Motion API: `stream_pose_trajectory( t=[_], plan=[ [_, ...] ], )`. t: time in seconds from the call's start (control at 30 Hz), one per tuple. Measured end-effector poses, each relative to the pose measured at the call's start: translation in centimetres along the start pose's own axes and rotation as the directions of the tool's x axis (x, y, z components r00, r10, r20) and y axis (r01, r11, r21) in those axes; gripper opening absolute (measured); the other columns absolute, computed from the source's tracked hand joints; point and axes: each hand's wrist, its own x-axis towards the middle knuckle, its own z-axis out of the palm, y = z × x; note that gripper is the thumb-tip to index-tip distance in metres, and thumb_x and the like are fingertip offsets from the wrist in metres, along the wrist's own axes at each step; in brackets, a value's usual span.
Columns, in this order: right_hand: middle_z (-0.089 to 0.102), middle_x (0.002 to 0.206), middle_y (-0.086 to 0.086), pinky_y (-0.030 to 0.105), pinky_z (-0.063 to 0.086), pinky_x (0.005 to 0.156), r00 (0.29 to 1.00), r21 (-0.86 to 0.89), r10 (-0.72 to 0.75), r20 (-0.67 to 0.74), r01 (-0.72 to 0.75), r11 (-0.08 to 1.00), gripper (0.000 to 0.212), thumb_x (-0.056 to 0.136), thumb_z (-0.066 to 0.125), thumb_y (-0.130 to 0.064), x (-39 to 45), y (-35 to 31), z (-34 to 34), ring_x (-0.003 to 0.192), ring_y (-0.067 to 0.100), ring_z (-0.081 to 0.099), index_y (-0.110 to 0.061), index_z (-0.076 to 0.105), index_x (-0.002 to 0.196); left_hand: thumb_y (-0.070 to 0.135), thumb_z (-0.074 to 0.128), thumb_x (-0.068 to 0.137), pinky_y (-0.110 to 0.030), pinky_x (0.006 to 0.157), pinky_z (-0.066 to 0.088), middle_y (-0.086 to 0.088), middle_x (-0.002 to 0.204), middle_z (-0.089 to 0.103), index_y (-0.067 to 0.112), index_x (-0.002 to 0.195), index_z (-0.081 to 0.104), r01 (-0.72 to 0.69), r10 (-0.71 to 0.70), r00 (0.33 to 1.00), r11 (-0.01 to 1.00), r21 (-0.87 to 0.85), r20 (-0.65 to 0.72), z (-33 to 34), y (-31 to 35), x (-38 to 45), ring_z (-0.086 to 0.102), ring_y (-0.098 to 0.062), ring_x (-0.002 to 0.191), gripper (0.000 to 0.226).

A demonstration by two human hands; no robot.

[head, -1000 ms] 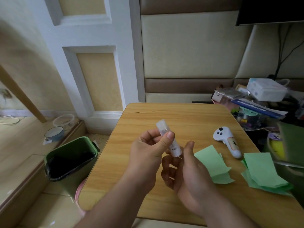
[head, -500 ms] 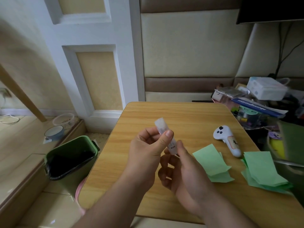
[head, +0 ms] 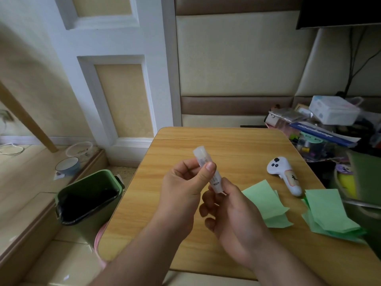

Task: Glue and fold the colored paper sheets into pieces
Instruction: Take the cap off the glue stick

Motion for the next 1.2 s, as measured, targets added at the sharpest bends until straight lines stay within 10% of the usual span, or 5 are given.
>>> stream_pose_trajectory(
  t=[0.2,0.37,0.57,0.77,1.2],
  plan=[
    [0.038,0.061,0.004,0.032,0.03,0.056,0.999,-0.033,0.018,-0.035,-0.019,0.999,0.066,0.1,0.031,-0.07,-0.02,-0.08,0.03,0.054,0.019,0.046,-0.018,0.052,0.064,0.033,0.08,0.074,-0.021,0.058,0.051,-0.002,0.082,0.072,0.006,0.107,0.072,-0.013,0.013,1.0,1.0,-0.001,0.013,0.05,-0.22,0.18,0.065,-0.006,0.068,0.044],
    [0.05,0.073,0.002,0.032,0.033,0.056,0.999,-0.057,-0.036,-0.04,0.034,0.998,0.045,0.105,0.042,-0.055,0.07,0.12,-0.01,0.058,0.017,0.048,-0.016,0.06,0.093,0.031,0.078,0.076,-0.014,0.065,0.051,-0.001,0.083,0.072,0.006,0.105,0.073,-0.02,0.02,1.0,0.999,-0.031,0.01,-0.26,-0.36,0.41,0.066,-0.004,0.071,0.038],
    [0.036,0.063,0.003,0.029,0.03,0.052,0.999,-0.022,-0.006,-0.052,0.004,1.0,0.066,0.099,0.032,-0.071,-0.07,-0.19,0.11,0.053,0.018,0.042,-0.018,0.049,0.062,0.034,0.077,0.078,-0.011,0.07,0.05,0.0,0.086,0.073,0.007,0.108,0.074,-0.026,0.026,0.999,0.999,-0.02,0.037,-0.18,-0.54,0.35,0.067,-0.003,0.078,0.041],
    [0.049,0.073,0.001,0.026,0.034,0.05,1.0,-0.003,-0.005,-0.013,0.005,1.0,0.042,0.103,0.044,-0.056,-0.27,-0.2,0.15,0.057,0.015,0.046,-0.018,0.063,0.1,0.032,0.076,0.078,-0.011,0.067,0.05,0.001,0.086,0.074,0.007,0.107,0.075,-0.031,0.031,0.999,0.999,-0.023,0.016,-0.21,-0.46,0.4,0.067,-0.003,0.077,0.038],
    [0.049,0.073,0.003,0.03,0.032,0.057,0.999,0.011,0.006,0.04,-0.006,1.0,0.042,0.085,0.057,-0.06,-0.34,-0.3,-0.02,0.058,0.017,0.046,-0.019,0.065,0.09,0.037,0.075,0.077,-0.016,0.071,0.051,0.0,0.089,0.074,0.008,0.109,0.075,0.001,-0.002,1.0,1.0,-0.031,-0.008,-0.11,-0.37,0.29,0.068,-0.005,0.081,0.043]
  ],
)
